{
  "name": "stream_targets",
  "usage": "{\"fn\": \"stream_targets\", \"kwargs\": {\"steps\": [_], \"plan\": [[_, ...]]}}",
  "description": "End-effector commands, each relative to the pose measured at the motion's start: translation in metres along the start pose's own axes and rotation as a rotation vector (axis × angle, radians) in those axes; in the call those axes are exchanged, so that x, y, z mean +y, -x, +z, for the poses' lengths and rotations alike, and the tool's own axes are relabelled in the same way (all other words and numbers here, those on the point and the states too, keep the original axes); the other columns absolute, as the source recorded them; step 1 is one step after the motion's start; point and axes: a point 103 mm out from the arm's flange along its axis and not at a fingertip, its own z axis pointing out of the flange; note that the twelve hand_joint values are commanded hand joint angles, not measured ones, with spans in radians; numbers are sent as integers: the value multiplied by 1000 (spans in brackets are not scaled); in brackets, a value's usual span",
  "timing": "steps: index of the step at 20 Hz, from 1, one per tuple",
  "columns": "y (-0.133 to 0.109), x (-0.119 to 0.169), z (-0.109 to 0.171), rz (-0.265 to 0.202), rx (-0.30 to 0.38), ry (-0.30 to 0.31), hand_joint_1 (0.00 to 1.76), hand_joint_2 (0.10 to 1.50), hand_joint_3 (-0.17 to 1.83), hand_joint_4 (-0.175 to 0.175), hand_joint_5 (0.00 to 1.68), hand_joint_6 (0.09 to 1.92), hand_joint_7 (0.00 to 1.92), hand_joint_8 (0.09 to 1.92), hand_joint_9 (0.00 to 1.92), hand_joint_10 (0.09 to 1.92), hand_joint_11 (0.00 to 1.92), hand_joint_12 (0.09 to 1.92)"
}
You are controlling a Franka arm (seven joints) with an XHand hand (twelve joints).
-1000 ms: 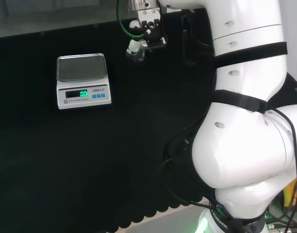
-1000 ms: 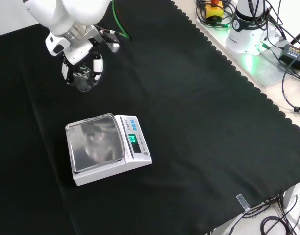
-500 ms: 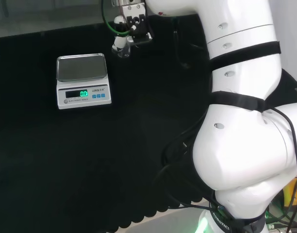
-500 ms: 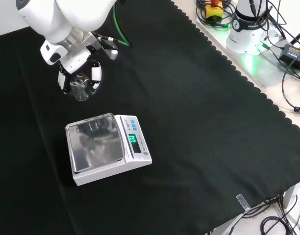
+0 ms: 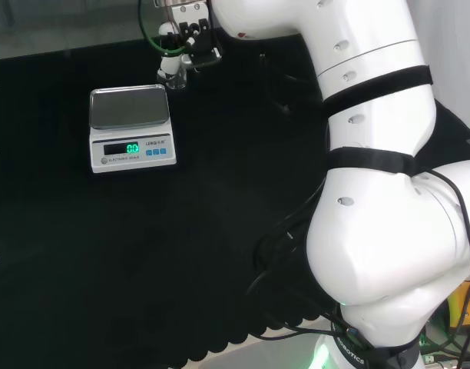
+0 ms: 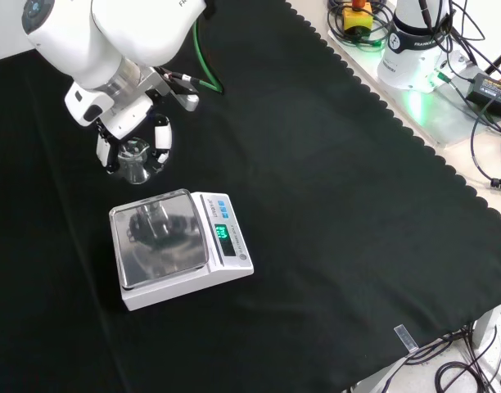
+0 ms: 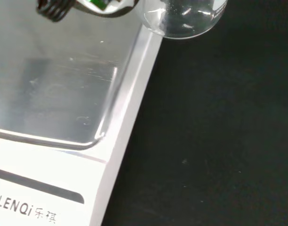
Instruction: Put the beaker on the electronic balance.
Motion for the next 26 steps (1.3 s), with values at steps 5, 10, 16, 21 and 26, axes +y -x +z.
{"fn": "stream_targets", "kwargs": {"steps": [5,10,16,21,26], "plan": [[-34,9,2,-49,-29,-25,1076,801,653,-175,800,686,978,829,1311,423,1377,709],[-50,15,2,-74,-37,-35,1068,800,654,-175,799,686,978,826,1317,415,1374,710],[-69,22,1,-110,-55,-45,1064,799,655,-175,797,686,978,823,1321,409,1373,712],[-79,28,8,-129,-63,-63,1061,798,656,-175,796,685,979,821,1325,405,1372,713],[-85,31,17,-143,-59,-83,1057,798,656,-175,791,684,979,820,1329,399,1370,714]]}}
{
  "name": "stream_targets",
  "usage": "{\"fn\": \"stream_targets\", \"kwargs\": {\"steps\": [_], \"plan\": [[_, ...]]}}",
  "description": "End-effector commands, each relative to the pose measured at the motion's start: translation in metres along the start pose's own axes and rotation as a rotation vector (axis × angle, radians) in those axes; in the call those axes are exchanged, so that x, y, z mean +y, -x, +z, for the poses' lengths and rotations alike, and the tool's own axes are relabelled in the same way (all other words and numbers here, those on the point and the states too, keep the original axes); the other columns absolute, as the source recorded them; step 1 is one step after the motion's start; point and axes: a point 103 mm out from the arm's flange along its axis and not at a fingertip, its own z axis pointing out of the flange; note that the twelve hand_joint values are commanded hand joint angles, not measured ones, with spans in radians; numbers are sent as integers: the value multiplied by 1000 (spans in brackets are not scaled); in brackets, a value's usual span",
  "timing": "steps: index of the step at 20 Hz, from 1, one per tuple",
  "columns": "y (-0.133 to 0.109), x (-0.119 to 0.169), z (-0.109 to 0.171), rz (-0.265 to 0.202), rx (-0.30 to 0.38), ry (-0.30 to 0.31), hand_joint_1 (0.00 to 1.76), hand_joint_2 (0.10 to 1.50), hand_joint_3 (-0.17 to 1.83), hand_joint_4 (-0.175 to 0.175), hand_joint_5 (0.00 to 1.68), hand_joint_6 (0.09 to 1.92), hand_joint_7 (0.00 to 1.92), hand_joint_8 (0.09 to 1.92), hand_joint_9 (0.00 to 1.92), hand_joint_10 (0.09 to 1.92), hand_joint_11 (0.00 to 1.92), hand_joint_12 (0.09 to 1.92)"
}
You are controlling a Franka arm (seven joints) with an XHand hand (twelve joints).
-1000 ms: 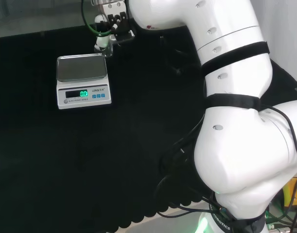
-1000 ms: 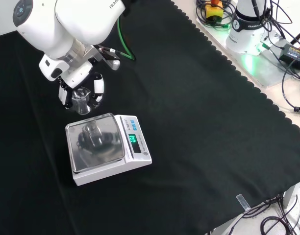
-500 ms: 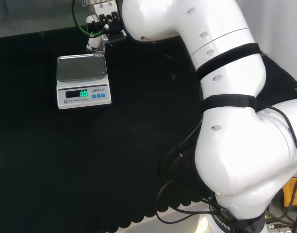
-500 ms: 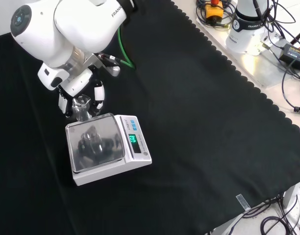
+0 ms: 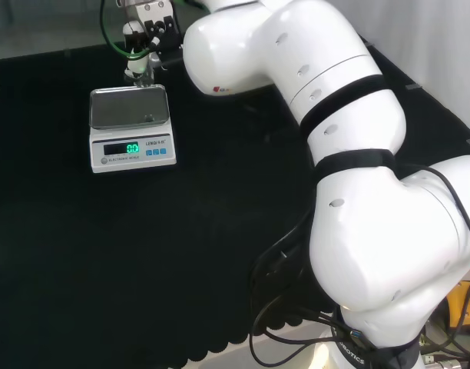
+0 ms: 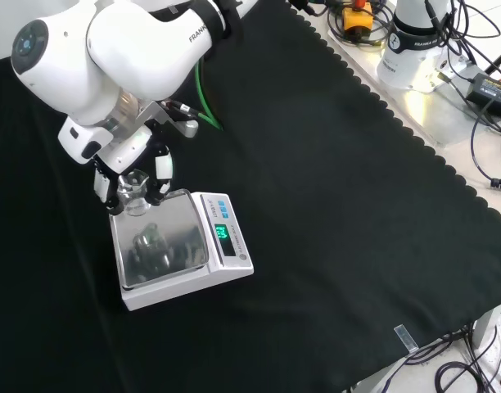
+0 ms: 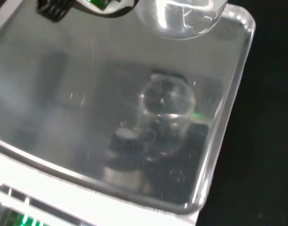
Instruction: Put the beaker on the electronic balance.
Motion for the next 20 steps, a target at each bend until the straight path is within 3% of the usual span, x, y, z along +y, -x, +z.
{"fn": "stream_targets", "kwargs": {"steps": [1,15,20], "plan": [[-26,1,36,-58,-12,-100,1056,798,656,-175,791,684,979,819,1330,398,1370,715],[-23,-6,54,-72,0,-140,1049,797,656,-175,786,683,981,815,1336,384,1363,719],[-32,-7,61,-65,-13,-151,1047,797,656,-175,784,683,981,814,1338,379,1362,720]]}}
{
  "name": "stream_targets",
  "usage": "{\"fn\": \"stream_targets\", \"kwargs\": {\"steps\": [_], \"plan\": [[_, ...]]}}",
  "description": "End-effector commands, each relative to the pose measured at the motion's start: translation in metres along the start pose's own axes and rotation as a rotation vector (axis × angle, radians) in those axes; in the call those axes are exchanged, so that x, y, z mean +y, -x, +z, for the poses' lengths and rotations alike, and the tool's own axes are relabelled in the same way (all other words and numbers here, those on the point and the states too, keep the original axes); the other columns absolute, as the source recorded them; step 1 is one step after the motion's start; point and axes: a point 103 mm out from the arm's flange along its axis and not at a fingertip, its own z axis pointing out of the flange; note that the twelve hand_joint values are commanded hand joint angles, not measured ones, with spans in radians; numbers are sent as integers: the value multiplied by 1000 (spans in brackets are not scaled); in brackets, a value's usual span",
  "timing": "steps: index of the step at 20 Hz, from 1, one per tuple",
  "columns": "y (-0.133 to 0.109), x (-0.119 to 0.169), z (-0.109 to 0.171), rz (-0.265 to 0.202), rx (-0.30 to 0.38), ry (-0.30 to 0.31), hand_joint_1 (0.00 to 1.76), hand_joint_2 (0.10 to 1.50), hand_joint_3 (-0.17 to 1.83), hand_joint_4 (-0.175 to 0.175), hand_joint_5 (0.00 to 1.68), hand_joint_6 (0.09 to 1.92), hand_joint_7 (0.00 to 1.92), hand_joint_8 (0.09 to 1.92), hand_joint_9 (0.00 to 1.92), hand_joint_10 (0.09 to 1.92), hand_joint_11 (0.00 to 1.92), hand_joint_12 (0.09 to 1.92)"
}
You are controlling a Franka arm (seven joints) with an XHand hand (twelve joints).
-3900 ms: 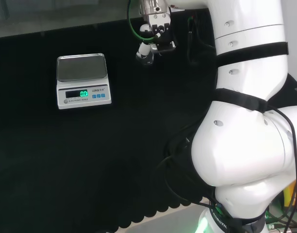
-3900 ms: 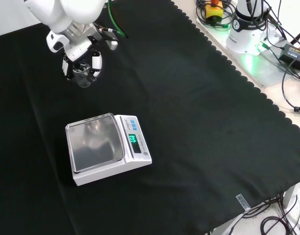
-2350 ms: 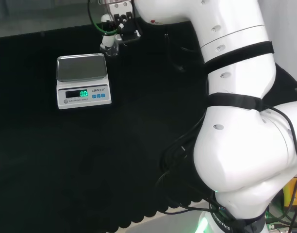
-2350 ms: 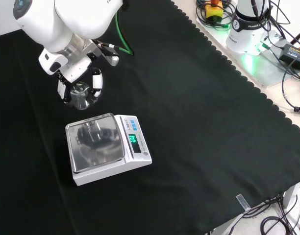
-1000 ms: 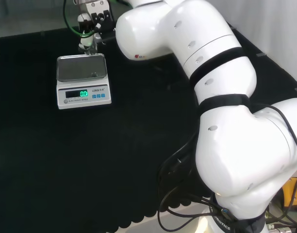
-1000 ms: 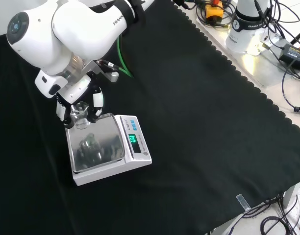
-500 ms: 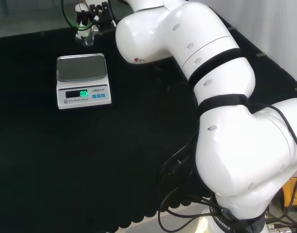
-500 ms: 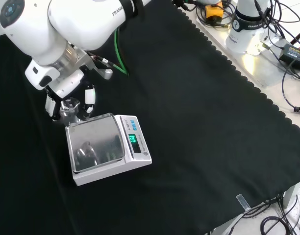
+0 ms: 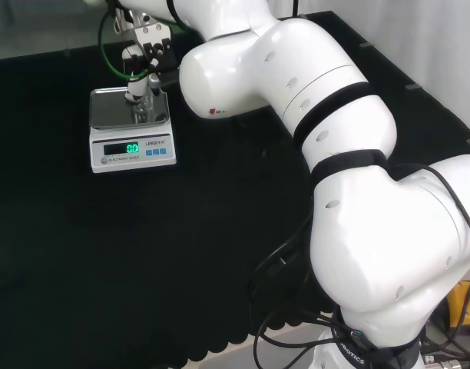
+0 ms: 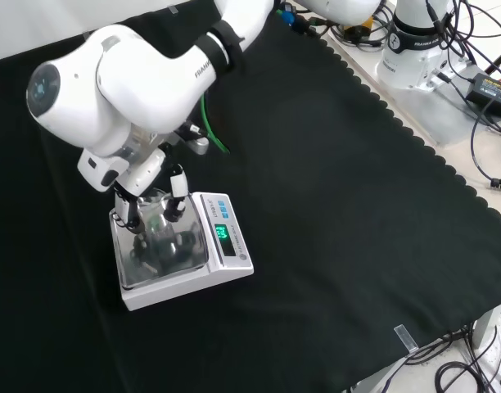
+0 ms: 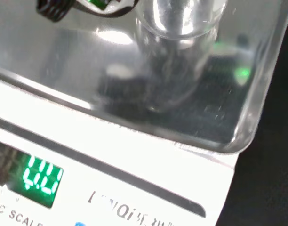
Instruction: Put the beaker on the electronic balance.
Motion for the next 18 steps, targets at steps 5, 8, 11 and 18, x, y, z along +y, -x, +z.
{"fn": "stream_targets", "kwargs": {"steps": [5,8,11,18], "plan": [[-20,-17,9,-32,-17,-44,1040,797,656,-175,778,681,979,810,1339,373,1358,722],[-18,-26,2,-26,-27,-26,1003,783,659,-175,732,679,960,804,1325,361,1333,741],[-19,-37,-11,-33,-50,11,866,697,652,-175,529,578,789,830,1083,455,1033,968],[-17,-60,-42,-40,-93,67,580,628,346,-154,276,126,112,817,226,885,225,1483]]}}
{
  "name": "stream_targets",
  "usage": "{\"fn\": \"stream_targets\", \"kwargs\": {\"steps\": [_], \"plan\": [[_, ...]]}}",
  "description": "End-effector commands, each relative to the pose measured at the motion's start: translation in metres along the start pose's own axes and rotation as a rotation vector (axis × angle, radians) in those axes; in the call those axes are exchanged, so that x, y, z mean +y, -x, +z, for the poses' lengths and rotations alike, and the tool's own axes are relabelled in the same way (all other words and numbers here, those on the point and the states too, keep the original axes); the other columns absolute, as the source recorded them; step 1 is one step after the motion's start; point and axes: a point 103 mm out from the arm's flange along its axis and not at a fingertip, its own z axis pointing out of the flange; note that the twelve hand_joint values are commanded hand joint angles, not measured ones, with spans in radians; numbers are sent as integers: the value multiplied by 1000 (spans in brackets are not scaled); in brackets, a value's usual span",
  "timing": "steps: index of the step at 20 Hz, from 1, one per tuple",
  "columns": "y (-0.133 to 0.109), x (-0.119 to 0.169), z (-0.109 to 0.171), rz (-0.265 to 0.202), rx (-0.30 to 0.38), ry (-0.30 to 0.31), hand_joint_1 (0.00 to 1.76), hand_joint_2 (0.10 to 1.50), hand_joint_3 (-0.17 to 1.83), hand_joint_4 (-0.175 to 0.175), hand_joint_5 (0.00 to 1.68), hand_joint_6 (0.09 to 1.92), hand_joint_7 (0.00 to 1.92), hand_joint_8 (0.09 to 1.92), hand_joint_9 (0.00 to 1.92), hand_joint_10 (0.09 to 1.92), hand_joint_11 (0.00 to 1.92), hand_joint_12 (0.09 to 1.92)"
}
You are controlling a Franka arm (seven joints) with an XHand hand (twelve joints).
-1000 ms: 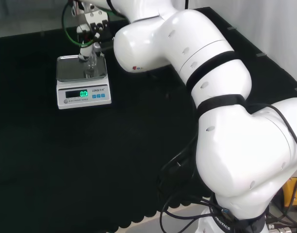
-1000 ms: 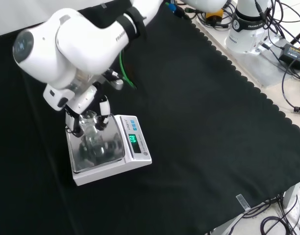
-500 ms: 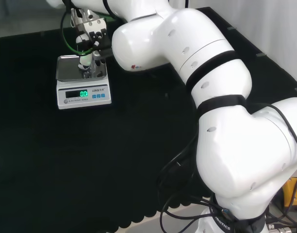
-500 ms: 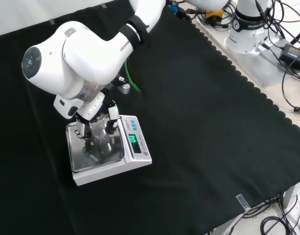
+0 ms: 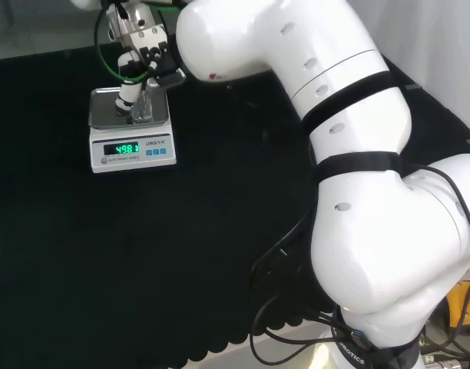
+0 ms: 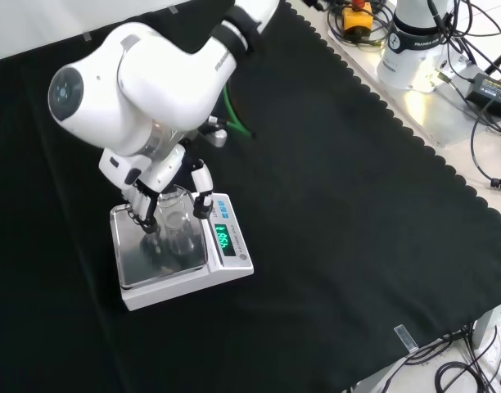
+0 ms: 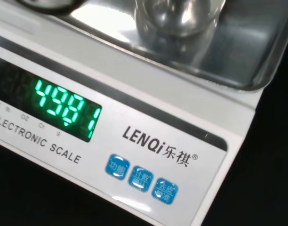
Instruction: Put the beaker on the electronic balance.
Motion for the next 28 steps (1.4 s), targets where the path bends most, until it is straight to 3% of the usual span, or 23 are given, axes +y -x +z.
{"fn": "stream_targets", "kwargs": {"steps": [1,7,20,28], "plan": [[1,-29,-44,-9,-59,103,561,629,309,-153,265,91,67,823,176,917,176,1511],[9,-49,-65,-9,-56,137,513,626,218,-150,249,87,0,798,81,966,81,1556],[52,-98,-85,67,9,215,470,671,164,-137,340,87,76,825,198,946,161,1543],[70,-106,-68,97,26,176,464,688,155,-137,353,87,94,820,223,932,184,1533]]}}
